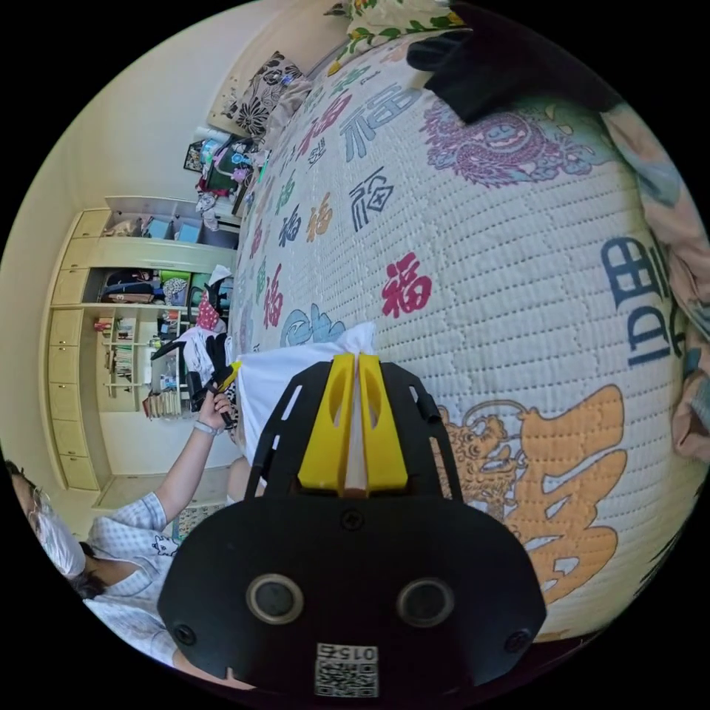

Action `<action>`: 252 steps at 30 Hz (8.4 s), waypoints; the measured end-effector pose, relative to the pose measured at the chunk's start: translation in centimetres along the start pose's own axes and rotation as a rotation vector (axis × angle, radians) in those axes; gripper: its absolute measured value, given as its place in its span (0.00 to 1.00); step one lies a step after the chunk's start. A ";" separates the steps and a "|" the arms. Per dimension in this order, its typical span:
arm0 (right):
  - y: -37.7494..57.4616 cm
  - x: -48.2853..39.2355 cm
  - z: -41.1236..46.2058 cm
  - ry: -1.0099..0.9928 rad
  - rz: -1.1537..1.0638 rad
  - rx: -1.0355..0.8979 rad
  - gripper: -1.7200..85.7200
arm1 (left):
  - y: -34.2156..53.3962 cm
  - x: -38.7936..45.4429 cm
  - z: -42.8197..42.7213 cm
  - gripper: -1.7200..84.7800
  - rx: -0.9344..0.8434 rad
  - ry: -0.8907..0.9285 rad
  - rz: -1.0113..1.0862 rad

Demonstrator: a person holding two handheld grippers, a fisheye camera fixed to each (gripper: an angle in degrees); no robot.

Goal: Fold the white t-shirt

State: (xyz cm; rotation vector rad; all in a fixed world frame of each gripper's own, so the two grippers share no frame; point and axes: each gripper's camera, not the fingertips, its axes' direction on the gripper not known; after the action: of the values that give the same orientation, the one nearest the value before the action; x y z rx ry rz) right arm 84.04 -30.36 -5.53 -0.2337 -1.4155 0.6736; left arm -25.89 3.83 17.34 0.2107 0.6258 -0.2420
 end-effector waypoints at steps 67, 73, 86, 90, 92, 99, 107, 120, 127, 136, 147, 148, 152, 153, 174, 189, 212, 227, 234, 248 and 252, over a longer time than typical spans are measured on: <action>9.5 -2.2 27.9 -0.072 -0.055 -0.124 0.02 | 27.3 13.6 -10.6 0.04 -0.091 -0.207 -0.012; 4.7 -12.2 32.4 -0.040 -0.332 -0.152 0.07 | 29.9 12.9 -13.0 0.12 -0.032 -0.294 -0.061; -7.7 -35.5 60.3 0.202 -0.746 -0.521 0.14 | 29.6 14.6 -9.3 0.14 -0.076 -0.387 -0.071; -9.9 -37.5 68.1 0.401 -0.749 -0.632 0.15 | 29.9 13.9 -5.8 0.15 -0.219 -0.398 -0.064; -11.2 -37.9 72.1 0.488 -0.727 -0.703 0.16 | 29.9 14.2 -5.1 0.14 -0.240 -0.403 -0.049; -11.7 -39.0 78.7 0.795 -0.803 -0.865 0.08 | 32.1 13.2 -3.0 0.05 -0.239 -0.258 -0.083; -11.9 -42.4 77.1 0.796 -0.897 -0.904 0.03 | 36.0 14.1 -5.0 0.02 -0.044 -0.096 -0.096; -14.9 -36.6 48.4 0.277 -0.766 -0.578 0.02 | 46.2 37.1 6.8 0.02 -0.090 -0.057 0.489; -15.8 -24.6 32.3 0.081 -0.651 -0.397 0.02 | 51.0 47.7 23.3 0.02 -0.215 -0.050 0.738; -17.3 -13.0 22.6 -0.127 -0.603 -0.329 0.03 | 56.1 54.1 41.3 0.02 -0.378 -0.175 0.937; -17.1 -6.7 12.4 -0.059 -0.441 -0.217 0.10 | 57.6 51.4 54.4 0.07 -0.608 -0.105 1.026; -16.7 -6.8 10.6 -0.045 -0.444 -0.183 0.11 | 57.5 51.3 54.3 0.07 -0.609 -0.087 1.037; -14.8 -9.3 5.6 -0.064 -0.515 -0.097 0.09 | 52.7 49.1 50.1 0.08 -0.452 0.029 0.992; -14.4 -9.9 5.2 -0.080 -0.534 -0.092 0.09 | 50.1 47.6 48.9 0.08 -0.389 0.039 0.937; -4.4 -8.6 -1.6 -0.058 -0.256 -0.272 0.14 | 34.3 16.8 47.9 0.13 -0.389 0.049 0.408; 0.7 -7.7 -2.6 0.079 -0.172 -0.503 0.03 | 31.9 7.7 50.2 0.11 -0.460 -0.099 0.442; -16.9 -5.4 -10.2 -0.185 -0.147 -0.260 0.11 | 2.2 -9.0 50.8 0.09 -0.303 0.265 0.232; -16.9 -4.3 -14.3 -0.290 -0.147 -0.216 0.10 | -4.8 -15.9 47.3 0.09 -0.351 0.430 0.208; -9.9 -2.2 -17.5 -0.333 -0.126 -0.121 0.13 | 0.3 -19.5 40.7 0.12 -0.262 0.441 0.192; -12.1 -6.4 -8.6 -0.424 -0.258 -0.159 0.10 | -3.1 -10.0 47.5 0.08 -0.385 0.521 0.312; -10.5 -8.2 -7.8 -0.350 -0.329 -0.170 0.07 | -1.9 -7.3 45.9 0.04 -0.366 0.469 0.373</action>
State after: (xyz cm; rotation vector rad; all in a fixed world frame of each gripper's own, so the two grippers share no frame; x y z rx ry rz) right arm 94.44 -41.41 -8.06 -0.0108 -1.7998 0.3315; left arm -6.87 -9.01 57.77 0.0253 1.0647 0.2926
